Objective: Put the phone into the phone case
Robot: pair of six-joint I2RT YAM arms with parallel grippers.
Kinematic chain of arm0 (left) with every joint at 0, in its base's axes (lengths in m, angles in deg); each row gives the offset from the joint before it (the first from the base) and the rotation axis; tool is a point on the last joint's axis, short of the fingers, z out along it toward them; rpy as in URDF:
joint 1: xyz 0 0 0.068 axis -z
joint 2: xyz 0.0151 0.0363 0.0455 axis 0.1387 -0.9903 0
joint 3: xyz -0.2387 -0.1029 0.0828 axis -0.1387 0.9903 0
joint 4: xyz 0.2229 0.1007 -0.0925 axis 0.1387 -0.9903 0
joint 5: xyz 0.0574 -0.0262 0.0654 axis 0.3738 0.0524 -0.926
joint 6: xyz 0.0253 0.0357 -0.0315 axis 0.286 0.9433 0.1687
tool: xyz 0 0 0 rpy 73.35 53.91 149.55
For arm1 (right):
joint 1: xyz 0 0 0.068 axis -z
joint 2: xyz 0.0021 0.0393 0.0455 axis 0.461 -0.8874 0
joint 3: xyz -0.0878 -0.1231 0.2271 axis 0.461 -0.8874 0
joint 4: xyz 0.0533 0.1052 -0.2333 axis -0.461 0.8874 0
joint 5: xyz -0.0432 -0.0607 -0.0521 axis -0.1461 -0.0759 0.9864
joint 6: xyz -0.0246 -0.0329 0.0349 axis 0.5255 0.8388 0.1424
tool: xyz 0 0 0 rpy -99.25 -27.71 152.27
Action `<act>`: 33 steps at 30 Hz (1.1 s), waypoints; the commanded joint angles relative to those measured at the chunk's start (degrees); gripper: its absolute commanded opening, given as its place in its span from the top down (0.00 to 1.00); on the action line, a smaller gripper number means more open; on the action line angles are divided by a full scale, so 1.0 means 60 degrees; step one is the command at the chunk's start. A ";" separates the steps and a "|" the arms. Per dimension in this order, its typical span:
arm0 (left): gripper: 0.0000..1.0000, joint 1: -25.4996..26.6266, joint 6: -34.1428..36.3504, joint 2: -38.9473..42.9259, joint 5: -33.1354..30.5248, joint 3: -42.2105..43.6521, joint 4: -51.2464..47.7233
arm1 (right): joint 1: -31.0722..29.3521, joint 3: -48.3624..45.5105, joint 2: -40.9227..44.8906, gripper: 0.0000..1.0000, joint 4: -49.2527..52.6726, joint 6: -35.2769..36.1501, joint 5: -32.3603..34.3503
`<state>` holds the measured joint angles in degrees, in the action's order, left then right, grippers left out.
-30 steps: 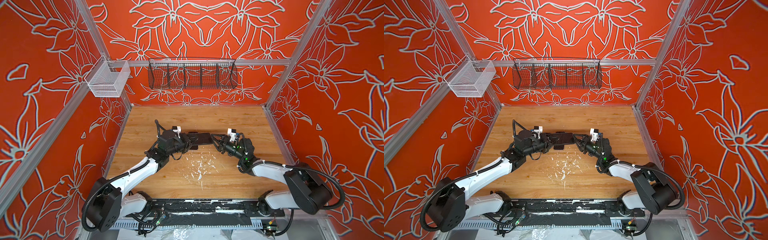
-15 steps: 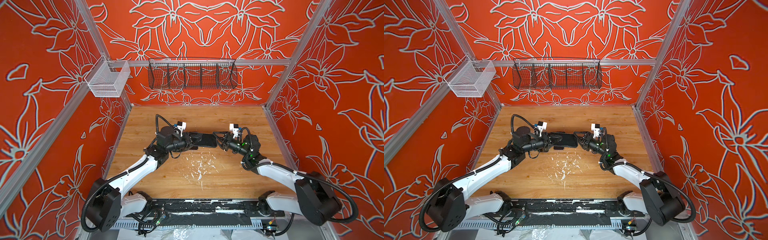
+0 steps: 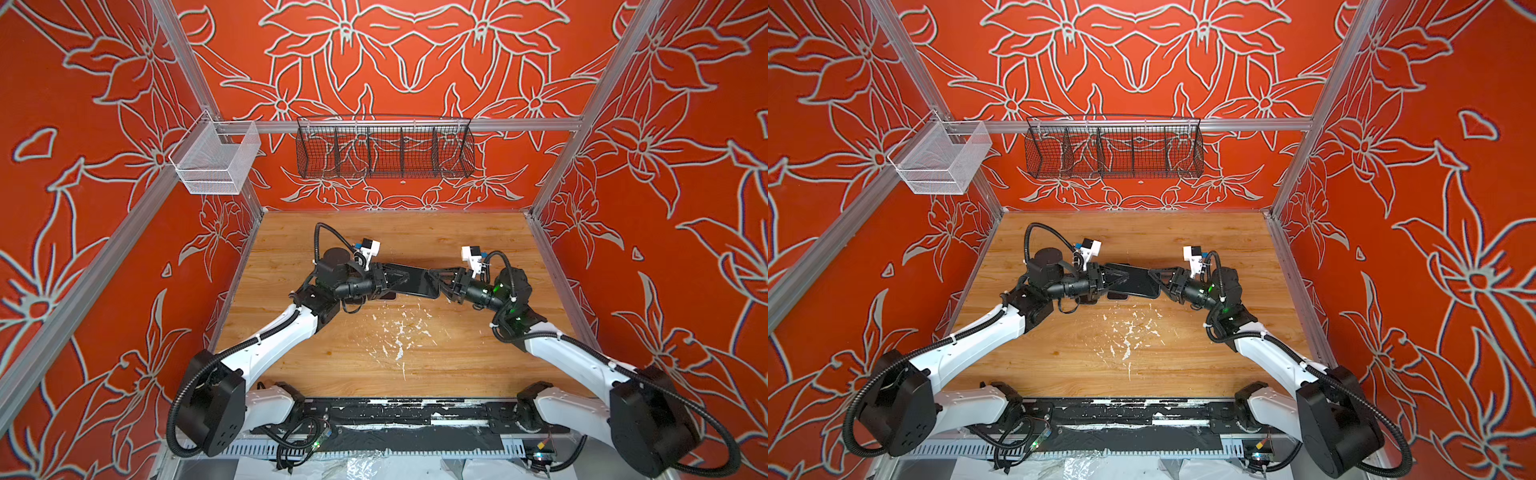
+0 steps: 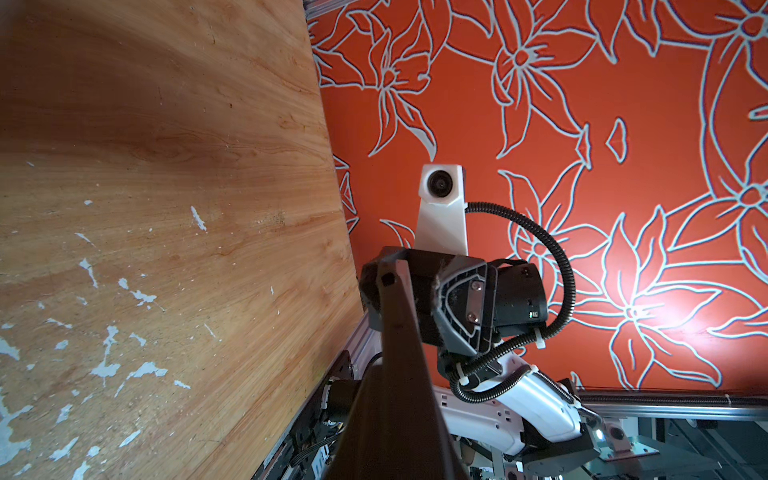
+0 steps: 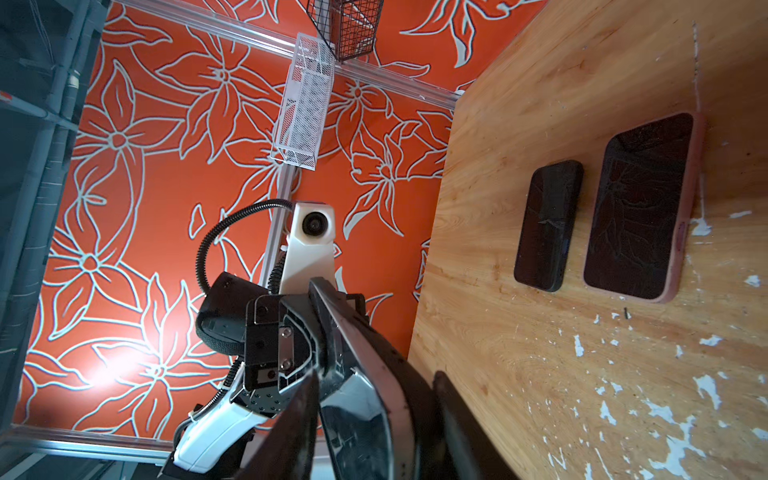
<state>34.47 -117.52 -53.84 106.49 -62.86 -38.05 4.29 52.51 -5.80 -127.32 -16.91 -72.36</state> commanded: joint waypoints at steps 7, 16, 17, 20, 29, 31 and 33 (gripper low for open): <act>1.00 -0.0037 0.0115 0.0007 0.0252 -0.0262 0.0809 | 0.0022 0.0125 0.0264 0.74 -0.0245 0.0063 -0.0034; 1.00 -0.0032 0.0057 0.0044 0.0280 -0.0324 0.0868 | 0.0023 -0.0207 0.0280 1.00 0.0162 0.0556 0.0312; 1.00 -0.0031 0.0072 0.0052 0.0281 -0.0310 0.0869 | 0.0033 -0.0191 0.0299 0.95 0.0173 0.0586 0.0289; 1.00 -0.0030 0.0071 0.0024 0.0389 -0.0281 0.0983 | 0.0102 -0.0060 0.0355 0.74 0.0044 0.0537 0.0185; 1.00 -0.0028 0.0330 -0.0207 0.1057 -0.0169 0.1842 | 0.0286 0.0675 -0.0050 0.62 -0.1743 -0.0870 -0.1015; 1.00 -0.0037 0.0433 -0.0266 0.1113 -0.0178 0.1940 | 0.0285 0.0724 -0.0203 0.65 -0.2144 -0.1219 -0.1158; 1.00 -0.0037 0.0537 -0.0349 0.1192 -0.0190 0.2050 | 0.0298 0.0711 -0.0278 0.69 -0.2415 -0.1420 -0.1175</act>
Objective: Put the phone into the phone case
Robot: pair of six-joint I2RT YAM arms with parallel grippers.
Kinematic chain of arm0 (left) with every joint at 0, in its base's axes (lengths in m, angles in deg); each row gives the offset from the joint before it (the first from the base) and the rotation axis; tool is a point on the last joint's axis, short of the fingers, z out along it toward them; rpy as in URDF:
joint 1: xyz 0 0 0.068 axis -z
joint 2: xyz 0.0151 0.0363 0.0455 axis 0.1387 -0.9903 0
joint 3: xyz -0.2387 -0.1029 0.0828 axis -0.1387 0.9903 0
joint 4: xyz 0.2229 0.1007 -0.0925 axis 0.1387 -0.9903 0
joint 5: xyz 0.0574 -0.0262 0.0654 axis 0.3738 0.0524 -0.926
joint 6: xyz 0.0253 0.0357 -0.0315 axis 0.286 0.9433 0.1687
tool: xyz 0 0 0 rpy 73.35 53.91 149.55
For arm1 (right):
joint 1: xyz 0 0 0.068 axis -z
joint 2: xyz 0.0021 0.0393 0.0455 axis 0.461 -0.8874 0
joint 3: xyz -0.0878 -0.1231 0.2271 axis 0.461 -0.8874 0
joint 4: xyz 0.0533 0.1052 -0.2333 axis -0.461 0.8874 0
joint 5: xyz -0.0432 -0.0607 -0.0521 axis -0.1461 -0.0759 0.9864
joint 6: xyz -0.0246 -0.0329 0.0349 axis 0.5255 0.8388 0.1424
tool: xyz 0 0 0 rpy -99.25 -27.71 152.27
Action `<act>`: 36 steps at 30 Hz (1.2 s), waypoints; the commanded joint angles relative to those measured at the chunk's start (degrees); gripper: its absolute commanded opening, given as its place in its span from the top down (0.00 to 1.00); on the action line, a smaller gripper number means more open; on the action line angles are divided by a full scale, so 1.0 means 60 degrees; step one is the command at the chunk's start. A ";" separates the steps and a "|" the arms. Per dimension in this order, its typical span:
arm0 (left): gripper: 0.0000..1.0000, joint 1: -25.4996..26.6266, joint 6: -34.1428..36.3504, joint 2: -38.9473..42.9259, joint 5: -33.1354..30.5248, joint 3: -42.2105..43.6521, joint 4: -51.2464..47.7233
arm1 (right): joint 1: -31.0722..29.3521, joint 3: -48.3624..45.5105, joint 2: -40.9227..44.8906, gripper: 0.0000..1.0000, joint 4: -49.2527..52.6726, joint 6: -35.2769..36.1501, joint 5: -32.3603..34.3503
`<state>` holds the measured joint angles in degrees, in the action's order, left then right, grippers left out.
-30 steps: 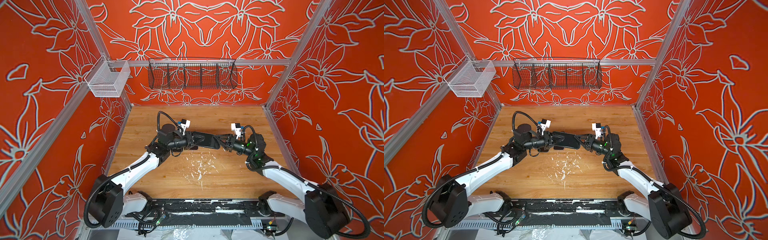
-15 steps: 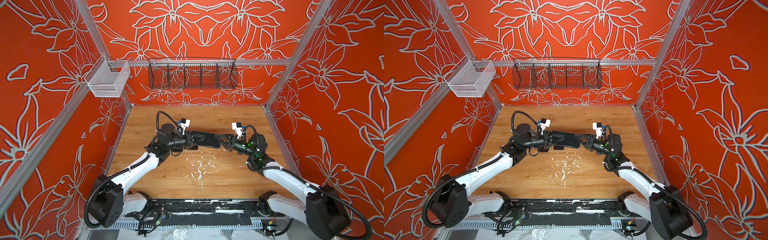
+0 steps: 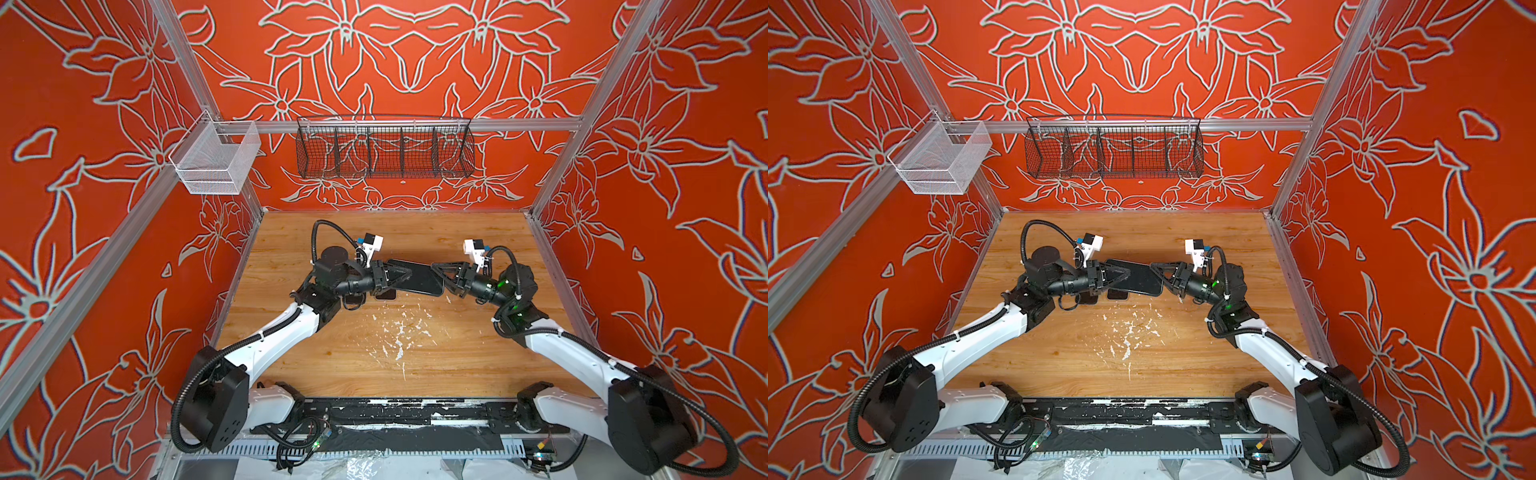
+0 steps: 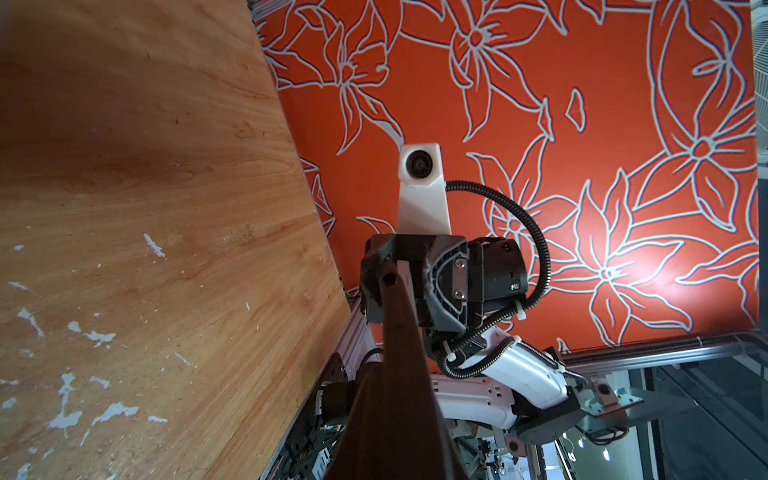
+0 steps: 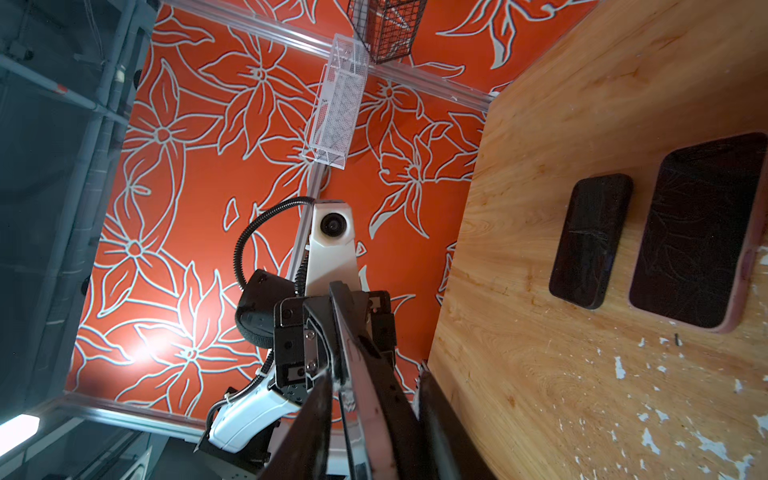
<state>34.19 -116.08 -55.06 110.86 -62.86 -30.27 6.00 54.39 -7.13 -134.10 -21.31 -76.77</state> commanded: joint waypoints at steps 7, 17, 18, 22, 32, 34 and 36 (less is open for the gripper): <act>1.00 0.0018 0.0387 -0.0420 0.0651 0.0018 0.1355 | 0.0144 0.0305 -0.0109 0.74 -0.1578 -0.0961 -0.0303; 1.00 0.0010 0.0356 -0.0638 0.0635 0.0157 0.1762 | 0.0338 0.0275 -0.0087 0.67 -0.1845 -0.1386 -0.0094; 1.00 0.0012 0.0369 -0.0652 0.0612 0.0170 0.1763 | 0.0353 0.0283 -0.0093 0.67 -0.1870 -0.1390 -0.0072; 1.00 0.0014 0.0415 -0.0667 0.0608 0.0174 0.1755 | 0.0437 0.0194 -0.0059 0.74 -0.1911 -0.1475 0.0040; 1.00 0.0010 0.0494 -0.0580 0.0562 0.0269 0.1663 | 0.0626 -0.0039 0.0010 0.99 -0.1859 -0.1531 0.0171; 1.00 0.0010 0.0382 -0.0570 0.0571 0.0233 0.1735 | 0.0657 -0.0085 0.0009 1.00 -0.1782 -0.1417 0.0166; 1.00 0.0010 0.0243 -0.0526 0.0607 0.0189 0.1862 | 0.0711 -0.0105 0.0018 1.00 -0.1705 -0.1283 0.0156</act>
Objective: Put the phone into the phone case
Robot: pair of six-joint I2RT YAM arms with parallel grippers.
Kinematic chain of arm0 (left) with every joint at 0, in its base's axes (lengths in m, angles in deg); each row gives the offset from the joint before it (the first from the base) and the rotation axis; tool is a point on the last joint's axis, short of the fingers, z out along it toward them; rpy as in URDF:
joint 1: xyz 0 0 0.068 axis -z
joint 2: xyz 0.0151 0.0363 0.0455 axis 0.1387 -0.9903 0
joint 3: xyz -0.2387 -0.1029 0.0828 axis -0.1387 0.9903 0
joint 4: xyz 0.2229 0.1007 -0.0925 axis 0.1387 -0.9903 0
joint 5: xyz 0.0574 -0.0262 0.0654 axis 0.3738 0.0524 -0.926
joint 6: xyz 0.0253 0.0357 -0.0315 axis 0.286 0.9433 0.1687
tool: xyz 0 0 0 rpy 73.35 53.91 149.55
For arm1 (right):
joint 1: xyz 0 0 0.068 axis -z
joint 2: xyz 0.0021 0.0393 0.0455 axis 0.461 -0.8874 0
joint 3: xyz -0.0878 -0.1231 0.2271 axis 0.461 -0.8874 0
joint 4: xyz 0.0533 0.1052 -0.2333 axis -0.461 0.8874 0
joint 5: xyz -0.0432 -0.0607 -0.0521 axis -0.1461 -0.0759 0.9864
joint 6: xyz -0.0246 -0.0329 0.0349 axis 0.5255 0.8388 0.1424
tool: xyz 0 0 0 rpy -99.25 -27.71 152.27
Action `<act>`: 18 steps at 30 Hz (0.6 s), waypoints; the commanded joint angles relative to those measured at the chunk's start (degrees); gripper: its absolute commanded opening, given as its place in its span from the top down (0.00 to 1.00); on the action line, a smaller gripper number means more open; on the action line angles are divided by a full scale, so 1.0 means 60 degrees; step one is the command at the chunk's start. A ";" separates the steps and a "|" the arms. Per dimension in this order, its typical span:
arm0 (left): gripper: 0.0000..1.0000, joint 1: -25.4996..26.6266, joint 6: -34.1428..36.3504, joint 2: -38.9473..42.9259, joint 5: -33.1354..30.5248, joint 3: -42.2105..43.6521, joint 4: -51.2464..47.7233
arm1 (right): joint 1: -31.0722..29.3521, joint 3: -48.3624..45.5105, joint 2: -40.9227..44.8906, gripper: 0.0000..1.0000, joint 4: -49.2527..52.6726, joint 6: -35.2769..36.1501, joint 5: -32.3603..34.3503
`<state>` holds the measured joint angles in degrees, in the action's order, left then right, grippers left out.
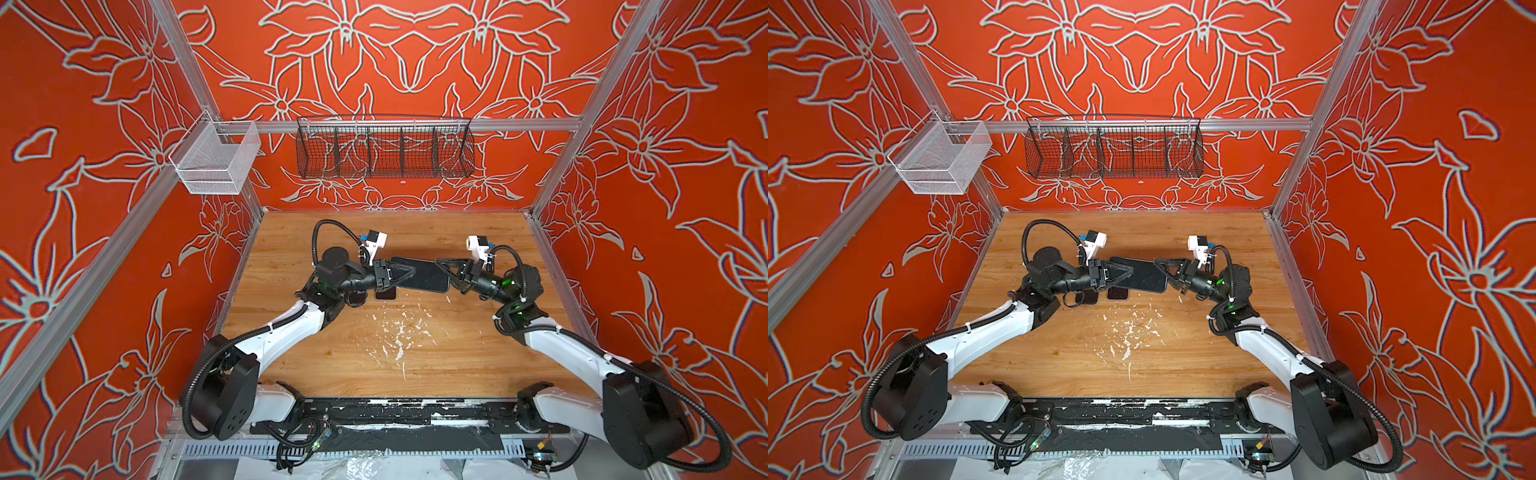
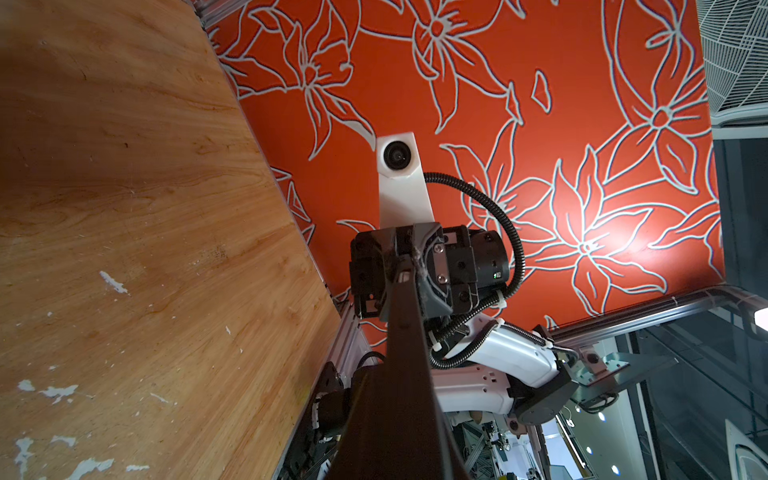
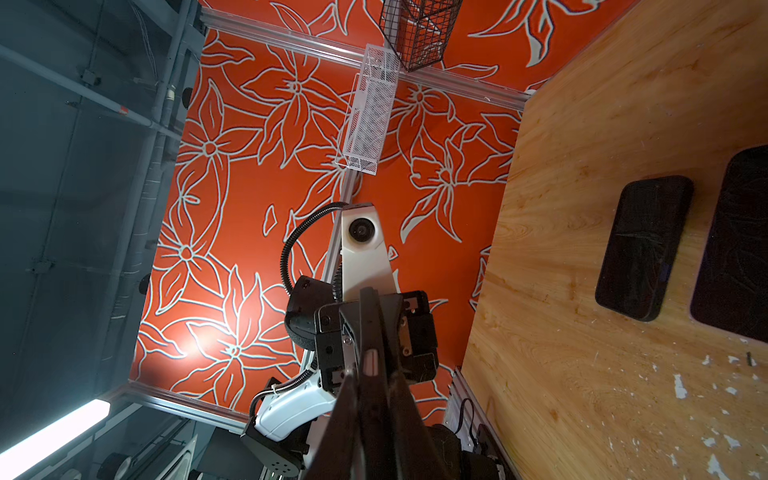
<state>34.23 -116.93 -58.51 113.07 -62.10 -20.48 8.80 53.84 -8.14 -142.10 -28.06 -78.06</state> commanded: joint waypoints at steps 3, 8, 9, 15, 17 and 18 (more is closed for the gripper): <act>1.00 0.0005 0.0324 0.0162 0.0265 0.0017 0.0243 | 0.0378 0.0040 0.0213 0.85 -0.0282 0.0039 0.0168; 1.00 0.0003 0.0572 0.0256 0.0254 -0.0012 -0.0189 | 0.0545 0.0282 0.0257 0.63 -0.0375 0.0139 -0.0257; 1.00 0.0003 0.0610 0.0253 0.0243 -0.0005 -0.0222 | 0.0559 0.0343 0.0250 0.62 -0.0381 0.0148 -0.0338; 1.00 0.0012 0.0451 0.0087 0.0195 -0.0001 0.0015 | 0.0560 0.0423 0.0257 0.64 -0.0447 0.0085 -0.0646; 1.00 0.0003 0.0349 0.0016 0.0196 -0.0047 0.0112 | 0.0548 0.0367 0.0249 0.64 -0.0421 0.0127 -0.0719; 1.00 0.0003 0.0300 -0.0003 0.0210 -0.0064 0.0165 | 0.0552 0.0344 0.0244 0.64 -0.0387 0.0201 -0.0730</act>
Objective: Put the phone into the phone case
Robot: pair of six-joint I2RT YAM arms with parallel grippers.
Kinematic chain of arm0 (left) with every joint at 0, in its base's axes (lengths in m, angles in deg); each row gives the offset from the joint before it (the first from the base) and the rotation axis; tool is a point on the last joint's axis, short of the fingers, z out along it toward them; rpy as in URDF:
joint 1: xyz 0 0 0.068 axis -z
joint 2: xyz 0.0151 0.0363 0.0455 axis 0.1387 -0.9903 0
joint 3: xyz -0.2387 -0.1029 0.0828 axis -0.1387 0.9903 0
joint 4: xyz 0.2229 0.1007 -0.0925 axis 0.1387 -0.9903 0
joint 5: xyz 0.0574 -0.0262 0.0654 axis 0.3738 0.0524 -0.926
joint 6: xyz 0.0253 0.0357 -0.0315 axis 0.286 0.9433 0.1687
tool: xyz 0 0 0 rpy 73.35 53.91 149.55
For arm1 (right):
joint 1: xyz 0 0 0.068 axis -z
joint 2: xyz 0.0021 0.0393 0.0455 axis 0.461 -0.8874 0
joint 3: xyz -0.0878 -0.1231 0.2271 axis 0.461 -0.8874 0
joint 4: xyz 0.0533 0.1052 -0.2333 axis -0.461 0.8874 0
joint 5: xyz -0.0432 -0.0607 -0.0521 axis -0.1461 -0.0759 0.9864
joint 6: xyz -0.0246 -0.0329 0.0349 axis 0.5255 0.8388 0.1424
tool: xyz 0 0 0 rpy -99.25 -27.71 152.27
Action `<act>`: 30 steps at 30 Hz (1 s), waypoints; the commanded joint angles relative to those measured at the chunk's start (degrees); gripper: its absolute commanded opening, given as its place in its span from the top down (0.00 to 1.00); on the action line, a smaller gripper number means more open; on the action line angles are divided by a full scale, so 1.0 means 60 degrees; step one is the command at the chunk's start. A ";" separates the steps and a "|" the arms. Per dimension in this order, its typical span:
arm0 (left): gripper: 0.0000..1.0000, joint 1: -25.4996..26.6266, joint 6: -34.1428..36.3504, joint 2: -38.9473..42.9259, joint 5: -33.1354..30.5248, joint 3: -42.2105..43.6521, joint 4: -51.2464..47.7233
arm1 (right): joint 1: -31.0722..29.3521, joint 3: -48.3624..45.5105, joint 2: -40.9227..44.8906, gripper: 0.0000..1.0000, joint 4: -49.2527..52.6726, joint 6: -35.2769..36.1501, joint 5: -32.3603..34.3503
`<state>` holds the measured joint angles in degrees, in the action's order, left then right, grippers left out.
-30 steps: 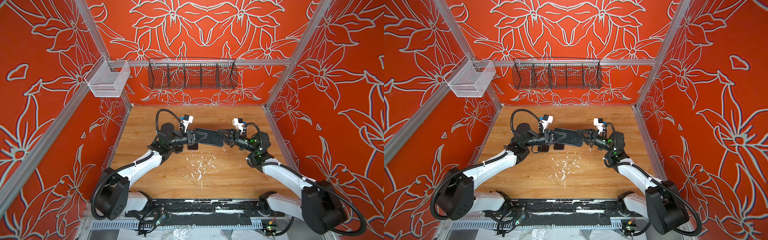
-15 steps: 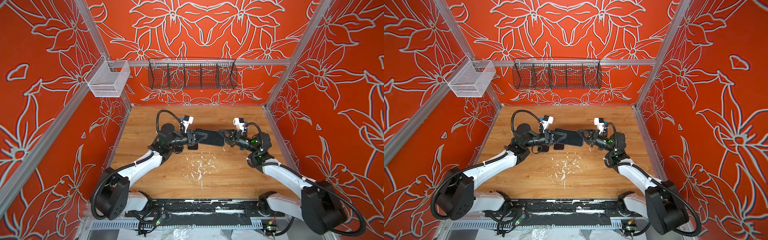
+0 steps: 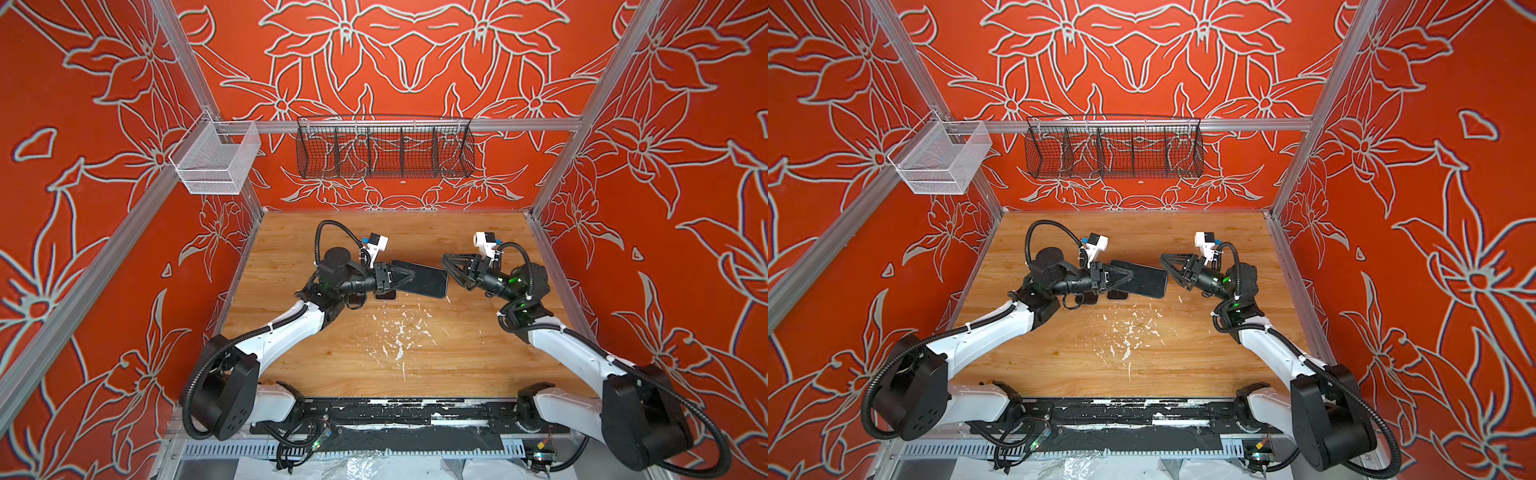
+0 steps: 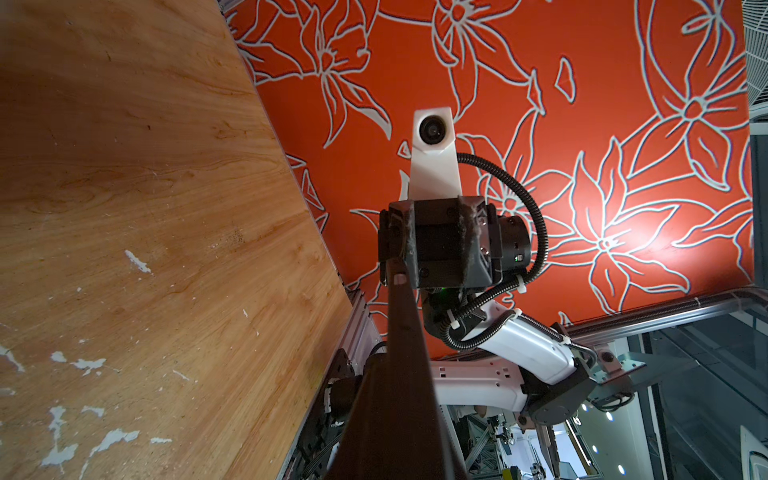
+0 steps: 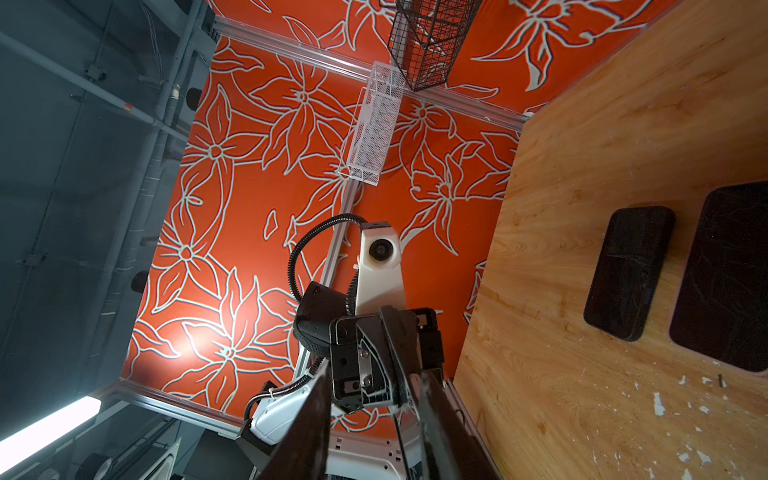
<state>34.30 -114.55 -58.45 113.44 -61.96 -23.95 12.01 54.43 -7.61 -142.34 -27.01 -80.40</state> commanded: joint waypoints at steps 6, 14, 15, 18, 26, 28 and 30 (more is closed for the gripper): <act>1.00 -0.0002 -0.0073 0.0043 0.0178 -0.0195 0.0594 | 0.0359 0.0077 0.0801 0.51 0.1160 0.1098 0.0209; 1.00 0.0007 0.0044 0.0162 0.0133 -0.0266 0.0374 | 0.0465 0.0333 0.1179 0.47 0.3420 0.2485 -0.0153; 1.00 0.0014 0.0034 0.0134 0.0123 -0.0294 0.0379 | 0.0423 0.0297 0.1092 0.47 0.3226 0.2414 -0.0314; 1.00 0.0007 -0.0039 0.0012 0.0119 -0.0365 0.0503 | 0.0246 0.0264 0.1050 0.49 0.3113 0.2408 -0.0600; 1.00 0.0109 -0.0101 -0.0205 0.0076 -0.0503 0.0591 | 0.0058 0.0109 0.1020 0.57 0.2823 0.2307 -0.0651; 1.00 0.0124 -0.0102 -0.0212 0.0046 -0.0492 0.0585 | 0.0011 0.0043 0.0958 0.59 0.2642 0.2232 -0.0648; 1.00 0.0139 -0.0088 -0.0207 0.0032 -0.0479 0.0556 | -0.0021 -0.0071 0.0929 0.63 0.2381 0.2102 -0.0553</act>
<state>34.72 -115.01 -59.61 113.42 -62.86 -24.19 12.58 54.95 -1.82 -123.50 -13.70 -82.74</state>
